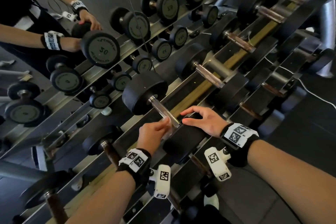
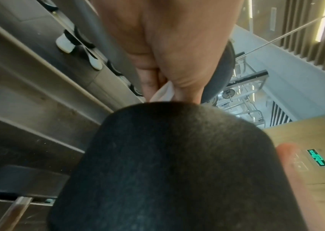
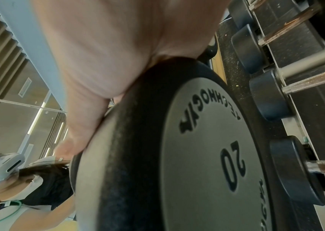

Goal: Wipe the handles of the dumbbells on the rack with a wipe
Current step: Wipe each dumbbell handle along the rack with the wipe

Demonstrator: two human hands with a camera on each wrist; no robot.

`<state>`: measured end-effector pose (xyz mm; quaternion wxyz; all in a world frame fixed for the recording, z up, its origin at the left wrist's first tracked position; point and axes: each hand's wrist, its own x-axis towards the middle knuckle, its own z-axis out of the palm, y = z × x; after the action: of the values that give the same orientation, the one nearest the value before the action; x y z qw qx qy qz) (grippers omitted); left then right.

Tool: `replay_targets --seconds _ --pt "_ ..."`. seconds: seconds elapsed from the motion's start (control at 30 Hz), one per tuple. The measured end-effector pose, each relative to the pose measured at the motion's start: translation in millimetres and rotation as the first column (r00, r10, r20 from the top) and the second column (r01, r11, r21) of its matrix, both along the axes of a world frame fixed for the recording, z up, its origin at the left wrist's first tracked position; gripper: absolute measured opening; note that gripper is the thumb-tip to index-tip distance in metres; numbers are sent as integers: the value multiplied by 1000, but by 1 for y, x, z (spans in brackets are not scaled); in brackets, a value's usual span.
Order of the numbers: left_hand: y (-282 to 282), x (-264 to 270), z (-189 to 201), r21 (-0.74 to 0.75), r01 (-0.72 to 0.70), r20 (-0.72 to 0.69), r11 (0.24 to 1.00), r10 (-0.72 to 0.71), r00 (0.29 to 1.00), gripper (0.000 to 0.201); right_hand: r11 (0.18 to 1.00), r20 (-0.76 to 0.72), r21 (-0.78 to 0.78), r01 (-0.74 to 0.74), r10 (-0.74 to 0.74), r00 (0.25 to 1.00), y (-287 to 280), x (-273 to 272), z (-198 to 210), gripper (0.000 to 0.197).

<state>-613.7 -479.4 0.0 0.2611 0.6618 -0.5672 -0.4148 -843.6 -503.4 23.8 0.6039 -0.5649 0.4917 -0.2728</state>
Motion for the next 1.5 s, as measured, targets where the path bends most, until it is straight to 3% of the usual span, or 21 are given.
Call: replay_targets --seconds 0.07,0.17,0.23,0.33,0.6,0.7,0.8,0.87,1.0,1.07,1.13,1.23,1.27,1.37,1.5 --pt "-6 5 7 -15 -83 -49 996 83 995 20 1000 9 0 6 -6 1000 0 0 1 32" --pt "-25 13 14 -62 -329 -106 942 321 941 20 1000 11 -4 21 -21 1000 1 0 0 31" --pt "-35 9 14 -64 -344 -116 937 336 935 23 1000 21 8 25 -25 999 0 0 -1 31" --pt "-35 -5 6 -36 -256 -104 966 252 962 34 1000 22 2 22 -22 1000 1 0 -2 34" --pt "4 -6 0 71 31 -38 997 -29 999 23 999 64 17 33 -35 997 3 1 -1 45" --pt "4 -1 13 46 316 152 948 -319 935 26 999 49 6 46 -47 998 3 0 -2 36" --pt "-2 1 26 57 447 286 893 -444 849 30 998 -14 -19 60 -61 998 5 1 0 30" --pt "-5 4 34 18 433 279 901 -420 864 30 995 -95 -75 59 -66 993 9 2 0 32" --pt "-13 22 49 -112 142 128 984 -128 984 35 988 -196 -139 69 -96 976 16 3 -4 41" --pt "-21 26 55 -220 79 159 972 -45 986 34 986 -214 -145 80 -110 971 19 5 -3 45" --pt "-28 24 57 -312 139 242 940 -63 968 35 987 -228 -142 82 -113 967 22 6 0 49" --pt "-37 13 53 -313 371 393 874 -236 889 40 982 -263 -165 90 -132 956 30 7 1 58" --pt "-40 10 47 -263 491 485 830 -326 811 41 979 -275 -182 89 -138 951 33 6 0 61" --pt "-43 10 25 -25 754 765 657 -472 437 55 969 -288 -236 77 -146 946 42 6 -3 68" --pt "-53 17 21 64 837 766 544 -565 308 72 962 -276 -254 102 -173 945 43 6 -5 68"
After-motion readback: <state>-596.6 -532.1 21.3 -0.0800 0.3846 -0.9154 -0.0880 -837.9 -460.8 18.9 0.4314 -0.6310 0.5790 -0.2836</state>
